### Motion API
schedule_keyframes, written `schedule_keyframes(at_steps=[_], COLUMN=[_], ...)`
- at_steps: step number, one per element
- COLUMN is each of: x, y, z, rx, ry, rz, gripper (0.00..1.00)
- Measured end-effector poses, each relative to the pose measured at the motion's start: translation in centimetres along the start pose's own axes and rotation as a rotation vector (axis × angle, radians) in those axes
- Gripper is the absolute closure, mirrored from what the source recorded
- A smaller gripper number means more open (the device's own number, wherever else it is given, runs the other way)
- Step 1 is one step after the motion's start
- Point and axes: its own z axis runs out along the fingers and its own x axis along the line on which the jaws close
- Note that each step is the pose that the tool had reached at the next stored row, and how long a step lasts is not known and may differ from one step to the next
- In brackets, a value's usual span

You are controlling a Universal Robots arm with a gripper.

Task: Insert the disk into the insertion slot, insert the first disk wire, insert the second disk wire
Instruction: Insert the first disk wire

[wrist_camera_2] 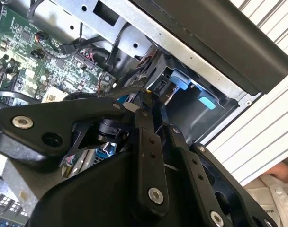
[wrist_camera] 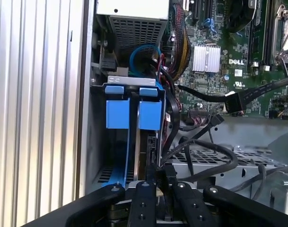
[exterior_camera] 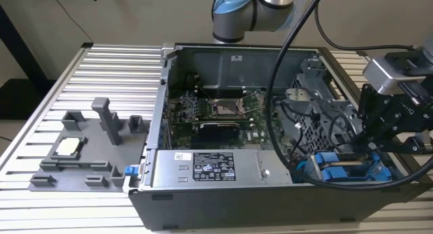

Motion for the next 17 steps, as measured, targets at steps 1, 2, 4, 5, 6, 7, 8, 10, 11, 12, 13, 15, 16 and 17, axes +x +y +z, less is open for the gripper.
schedule_keyframes(at_steps=[1, 2, 4, 5, 6, 7, 8, 10, 11, 12, 13, 15, 16, 17], x=[0.02, 0.05, 0.12, 0.17, 0.22, 0.25, 0.27, 0.29, 0.3, 0.3, 0.31, 0.31, 0.31, 0.32], y=[0.01, 0.02, 0.02, 0.03, 0.03, 0.03, 0.03, 0.03, 0.03, 0.03, 0.03, 0.02, 0.02, 0.02], z=[0.06, 0.12, 0.21, 0.25, 0.28, 0.32, 0.37, 0.45, 0.49, 0.54, 0.57, 0.64, 0.67, 0.7], rx=[0.0015, 0.0026, 0.0039, 0.004, 0.0041, 0.0042, 0.0045, 0.0059, 0.0068, 0.0081, 0.0098, 0.0116, 0.0124, 0.0135], ry=[-0.0001, 0.0, 0.0004, 0.0002, 0.0003, 0.0001, 0.0001, 0.0004, 0.0005, 0.0004, 0.0001, 0.0003, 0.0003, 0.0001], rz=[0.0, 0.0, 0.0, 0.0, 0.0, 0.0, 0.0, 0.0, 0.0, 0.0, 0.0, 0.0, 0.0, 0.0], gripper=[0.81, 0.81, 0.81, 0.81, 0.81, 0.81, 0.81, 0.81, 0.81, 0.81, 0.81, 0.81, 0.81, 0.81])
